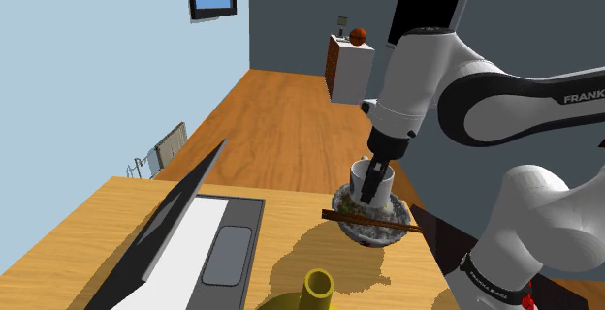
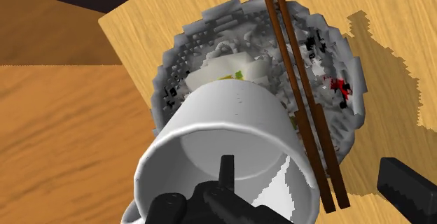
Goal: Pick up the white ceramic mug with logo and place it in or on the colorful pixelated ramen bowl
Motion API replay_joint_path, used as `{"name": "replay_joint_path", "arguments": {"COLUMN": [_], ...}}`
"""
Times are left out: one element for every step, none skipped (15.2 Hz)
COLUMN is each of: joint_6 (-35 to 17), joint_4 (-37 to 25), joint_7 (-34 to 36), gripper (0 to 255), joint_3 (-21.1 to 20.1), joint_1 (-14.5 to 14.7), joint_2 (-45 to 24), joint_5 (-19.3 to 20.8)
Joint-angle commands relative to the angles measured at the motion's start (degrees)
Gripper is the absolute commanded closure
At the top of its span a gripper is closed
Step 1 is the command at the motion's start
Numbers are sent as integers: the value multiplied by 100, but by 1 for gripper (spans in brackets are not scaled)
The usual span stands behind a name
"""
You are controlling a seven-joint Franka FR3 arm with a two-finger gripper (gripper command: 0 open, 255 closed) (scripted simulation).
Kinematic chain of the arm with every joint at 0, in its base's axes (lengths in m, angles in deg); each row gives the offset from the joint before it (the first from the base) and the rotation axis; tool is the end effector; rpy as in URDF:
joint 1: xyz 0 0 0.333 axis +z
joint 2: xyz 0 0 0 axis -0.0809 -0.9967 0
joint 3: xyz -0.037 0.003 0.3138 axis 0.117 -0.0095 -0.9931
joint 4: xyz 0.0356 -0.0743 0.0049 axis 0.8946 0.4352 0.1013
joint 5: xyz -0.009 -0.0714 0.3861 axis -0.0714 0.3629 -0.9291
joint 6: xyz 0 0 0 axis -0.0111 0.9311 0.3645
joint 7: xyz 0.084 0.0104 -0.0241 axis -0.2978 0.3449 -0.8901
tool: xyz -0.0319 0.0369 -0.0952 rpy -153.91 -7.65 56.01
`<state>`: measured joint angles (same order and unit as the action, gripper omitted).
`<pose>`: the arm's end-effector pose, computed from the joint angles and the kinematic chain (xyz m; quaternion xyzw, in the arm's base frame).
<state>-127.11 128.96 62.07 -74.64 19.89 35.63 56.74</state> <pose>0.2838 0.1743 0.4508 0.9904 0.1346 0.0260 0.0195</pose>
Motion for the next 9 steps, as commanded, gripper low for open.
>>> {"name": "replay_joint_path", "arguments": {"joint_6": [324,531,691,691,692,692,691,691,691], "joint_4": [-239,-408,-546,-546,-545,-546,-546,-546,-546], "joint_7": [12,14,16,16,16,16,16,16,16], "gripper": [0,0,0,0,0,0,0,0,0], "joint_3": [29,54,72,72,73,72,72,72,72], "joint_1": [1,-4,-8,-8,-7,-8,-8,-8,-8], "joint_2": [81,120,142,142,143,143,142,142,142], "joint_5": [20,39,53,53,53,53,53,53,53]}}
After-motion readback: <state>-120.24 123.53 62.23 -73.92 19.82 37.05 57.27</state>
